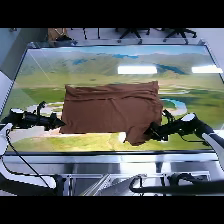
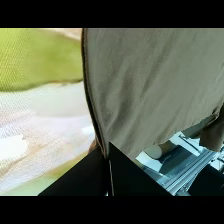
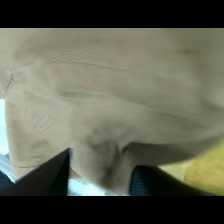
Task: Fold the shirts.
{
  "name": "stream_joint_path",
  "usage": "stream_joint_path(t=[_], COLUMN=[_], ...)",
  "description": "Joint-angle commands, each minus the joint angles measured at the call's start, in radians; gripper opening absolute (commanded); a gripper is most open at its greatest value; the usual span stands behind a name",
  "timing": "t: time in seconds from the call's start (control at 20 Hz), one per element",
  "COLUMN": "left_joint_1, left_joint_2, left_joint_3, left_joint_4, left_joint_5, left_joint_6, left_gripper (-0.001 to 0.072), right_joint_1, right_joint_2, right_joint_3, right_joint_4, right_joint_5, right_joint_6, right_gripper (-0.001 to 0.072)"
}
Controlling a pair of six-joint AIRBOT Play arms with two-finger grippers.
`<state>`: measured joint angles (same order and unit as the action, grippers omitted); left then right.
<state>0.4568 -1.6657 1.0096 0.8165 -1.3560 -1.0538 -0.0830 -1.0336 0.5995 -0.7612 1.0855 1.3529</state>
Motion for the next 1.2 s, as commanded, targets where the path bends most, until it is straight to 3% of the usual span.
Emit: stream_joint_path(t=[0.0, 0.1, 0.15, 0.45, 0.6, 0.75, 0.9, 1.15], left_joint_1=[0.001, 0.001, 0.002, 0.009, 0.035, 0.080, 0.053, -0.126], left_joint_2=[-0.001, 0.000, 0.001, 0.143, 0.235, 0.306, 0.349, 0.232], left_joint_3=[0.000, 0.000, -0.001, -0.080, -0.180, -0.202, -0.093, 0.180], left_joint_4=[0.000, 0.002, 0.005, 0.252, 0.344, 0.222, 0.061, 0.056], left_joint_5=[-0.013, -0.033, -0.049, -0.090, -0.089, -0.090, -0.092, -0.048], left_joint_6=[-0.001, -0.002, -0.005, -0.185, -0.248, -0.254, -0.223, -0.256], left_gripper=[0.0014, 0.0014, 0.0013, 0.0013, 0.0013, 0.0013, 0.0013, 0.0013], right_joint_1=[0.029, 0.019, 0.006, -0.088, -0.090, -0.090, -0.090, -0.088], right_joint_2=[-0.024, 0.015, 0.048, 0.325, 0.434, 0.525, 0.509, 0.250], right_joint_3=[0.001, 0.012, 0.018, 0.015, 0.002, 0.019, 0.096, 0.271], right_joint_4=[0.052, 0.030, -0.002, -0.407, -0.430, -0.423, -0.326, -0.089], right_joint_5=[-0.014, 0.029, 0.059, 0.263, 0.342, 0.264, 0.116, -0.134], right_joint_6=[-0.069, -0.071, -0.060, 0.188, 0.193, 0.187, 0.060, -0.235], right_gripper=[0.0206, 0.0056, 0.0021, 0.0021, 0.0020, 0.0020, 0.0020, 0.0021])
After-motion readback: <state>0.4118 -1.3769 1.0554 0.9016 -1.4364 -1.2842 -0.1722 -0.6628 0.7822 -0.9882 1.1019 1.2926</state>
